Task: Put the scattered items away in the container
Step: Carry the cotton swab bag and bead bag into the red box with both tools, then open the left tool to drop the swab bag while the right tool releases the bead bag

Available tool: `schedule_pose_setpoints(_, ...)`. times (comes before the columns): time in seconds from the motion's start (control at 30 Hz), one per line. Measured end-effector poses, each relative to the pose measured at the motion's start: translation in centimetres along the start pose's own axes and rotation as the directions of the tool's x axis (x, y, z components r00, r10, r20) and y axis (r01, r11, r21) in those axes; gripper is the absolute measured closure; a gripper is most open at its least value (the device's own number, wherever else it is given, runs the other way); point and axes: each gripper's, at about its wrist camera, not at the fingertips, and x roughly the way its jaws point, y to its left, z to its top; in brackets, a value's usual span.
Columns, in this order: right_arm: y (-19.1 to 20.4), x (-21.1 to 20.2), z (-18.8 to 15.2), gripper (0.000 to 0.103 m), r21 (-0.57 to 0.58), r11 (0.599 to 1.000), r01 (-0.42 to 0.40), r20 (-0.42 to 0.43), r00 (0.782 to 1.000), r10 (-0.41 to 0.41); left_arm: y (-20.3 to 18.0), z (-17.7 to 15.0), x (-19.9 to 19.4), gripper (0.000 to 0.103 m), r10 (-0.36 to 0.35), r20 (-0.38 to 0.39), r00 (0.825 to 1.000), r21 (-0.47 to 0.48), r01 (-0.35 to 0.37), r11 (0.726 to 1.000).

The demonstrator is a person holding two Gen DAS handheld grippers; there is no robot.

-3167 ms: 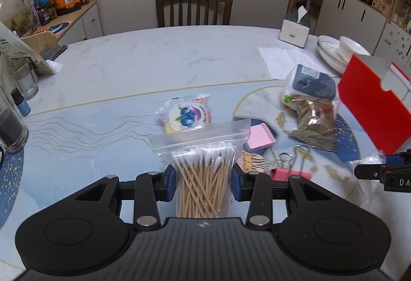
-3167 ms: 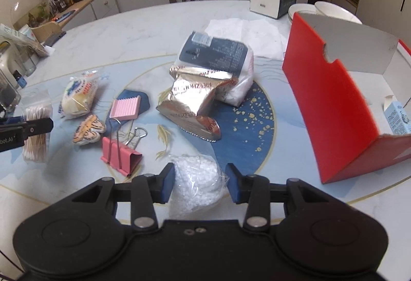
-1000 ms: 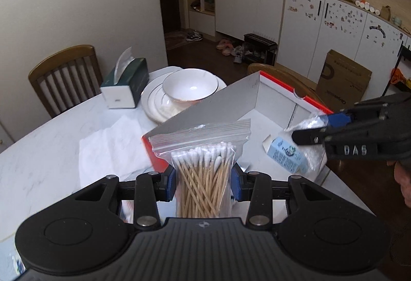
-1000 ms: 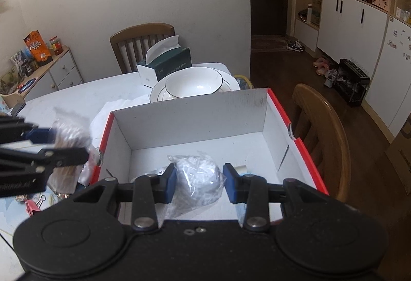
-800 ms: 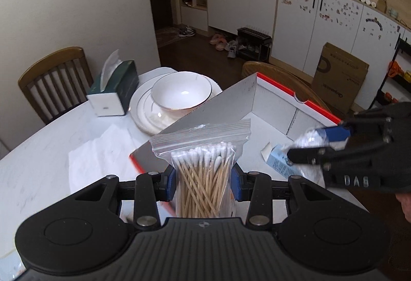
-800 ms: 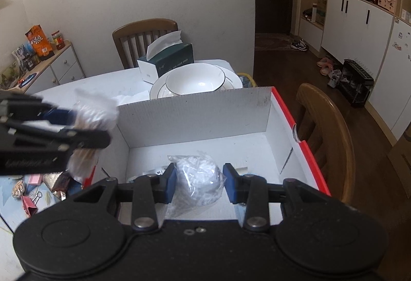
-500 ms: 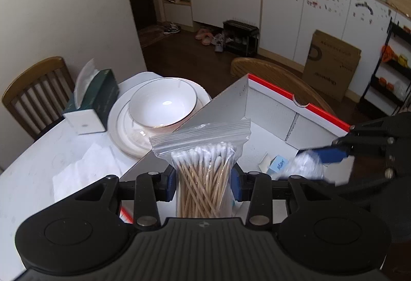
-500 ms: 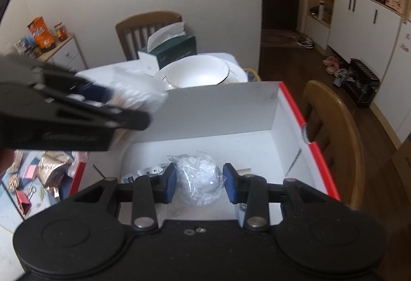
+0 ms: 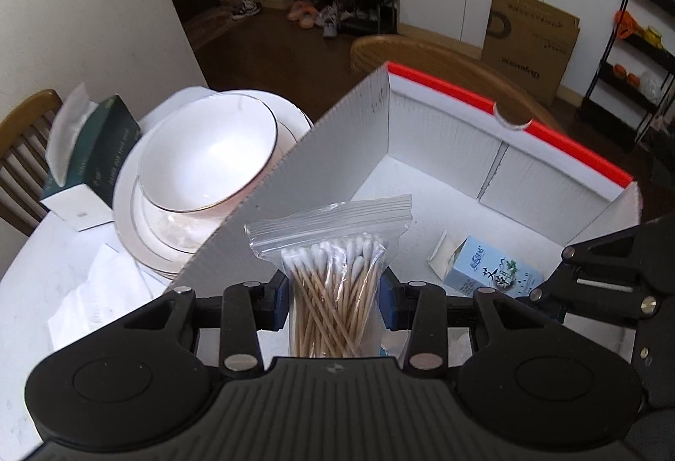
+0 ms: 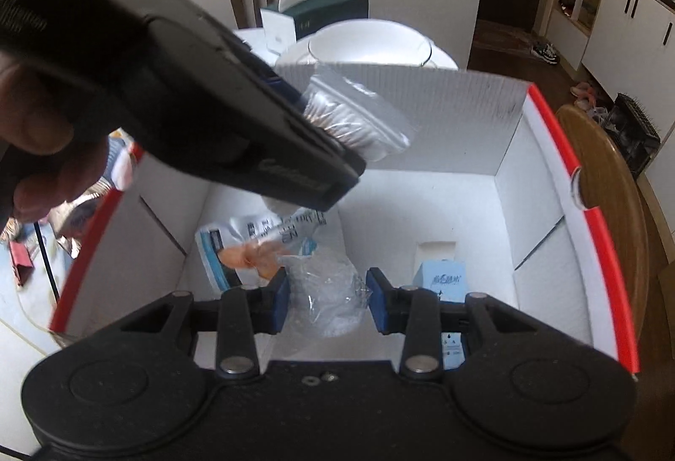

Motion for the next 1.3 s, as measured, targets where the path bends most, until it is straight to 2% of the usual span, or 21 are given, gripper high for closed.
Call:
schedule_pose_setpoints(0.43,-0.3,2.5,-0.4,0.067,-0.002,1.000,0.011,-0.105,0.994,-0.011,-0.2,0.7,4.1,0.064,-0.068,-0.066,0.996,-0.002,0.068,0.998)
schedule_pose_setpoints(0.67,-0.5,2.5,-0.3,0.067,0.008,1.000,-0.002,-0.120,0.993,0.002,-0.4,1.1,5.8,0.063,-0.099,-0.111,0.989,-0.024,0.097,0.995)
schedule_pose_setpoints(0.93,-0.8,2.3,-0.6,0.063,0.032,0.999,-0.012,-0.126,0.992,0.016,-1.2,1.0,6.7,0.062,-0.107,-0.139,0.985,0.007,0.109,0.994)
schedule_pose_setpoints(1.0,-0.9,2.2,-0.6,0.062,0.034,0.999,-0.015,-0.129,0.992,0.019,-1.1,0.9,6.8,0.057,-0.112,-0.145,0.983,0.000,0.114,0.994)
schedule_pose_setpoints(1.17,-1.2,1.5,-0.8,0.050,0.047,0.999,-0.007,-0.116,0.993,0.012,-1.1,0.7,6.6,0.046,-0.113,-0.137,0.984,0.001,0.114,0.993)
schedule_pose_setpoints(1.3,-1.6,0.4,-0.9,0.045,0.048,0.999,-0.011,-0.094,0.995,0.016,-1.0,0.6,6.1,0.042,-0.117,-0.117,0.986,-0.012,0.116,0.993)
